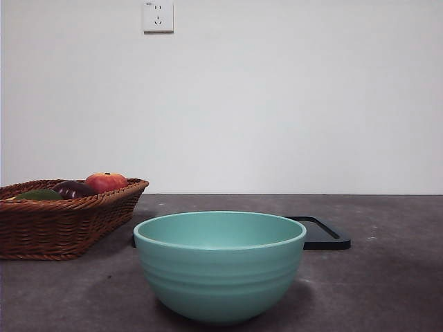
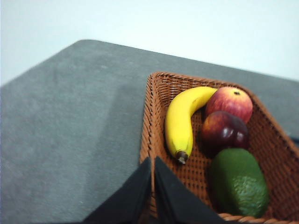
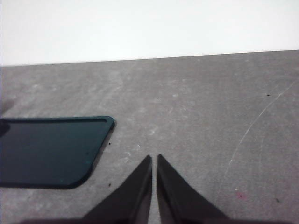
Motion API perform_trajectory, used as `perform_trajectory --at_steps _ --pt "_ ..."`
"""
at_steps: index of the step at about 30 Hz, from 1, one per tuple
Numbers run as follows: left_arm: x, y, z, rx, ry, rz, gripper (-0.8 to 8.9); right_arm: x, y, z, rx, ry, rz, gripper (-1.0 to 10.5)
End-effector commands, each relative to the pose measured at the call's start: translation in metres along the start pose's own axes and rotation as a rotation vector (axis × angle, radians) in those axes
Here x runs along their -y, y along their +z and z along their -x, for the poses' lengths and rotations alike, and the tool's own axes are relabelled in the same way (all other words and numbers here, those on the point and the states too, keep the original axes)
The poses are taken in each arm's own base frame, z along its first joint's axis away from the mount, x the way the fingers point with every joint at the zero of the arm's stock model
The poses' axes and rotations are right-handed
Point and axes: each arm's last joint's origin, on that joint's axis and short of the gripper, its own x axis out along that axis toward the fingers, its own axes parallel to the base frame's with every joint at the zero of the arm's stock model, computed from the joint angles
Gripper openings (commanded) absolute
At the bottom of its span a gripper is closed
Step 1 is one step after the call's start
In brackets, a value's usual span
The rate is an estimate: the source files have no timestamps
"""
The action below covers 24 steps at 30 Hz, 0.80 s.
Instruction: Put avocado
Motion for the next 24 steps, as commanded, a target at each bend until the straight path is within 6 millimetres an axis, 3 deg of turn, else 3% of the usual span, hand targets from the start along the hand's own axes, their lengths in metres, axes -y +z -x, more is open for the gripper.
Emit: perform_trajectory --at_steps 1,14,24 --pt "-0.002 -0.005 -0.002 -0.009 0.007 0.087 0.09 0.000 0.000 0.000 0.011 -0.003 -0.071 0.1" --pt "0.003 0.010 0.007 -0.057 -0.027 0.214 0.10 -0.003 0.010 0.003 0.031 0.023 -0.244 0.1" --pt "0.014 0.050 0.018 -0.098 -0.086 0.240 0.10 -0.012 0.054 0.017 0.040 0.046 -0.240 0.1"
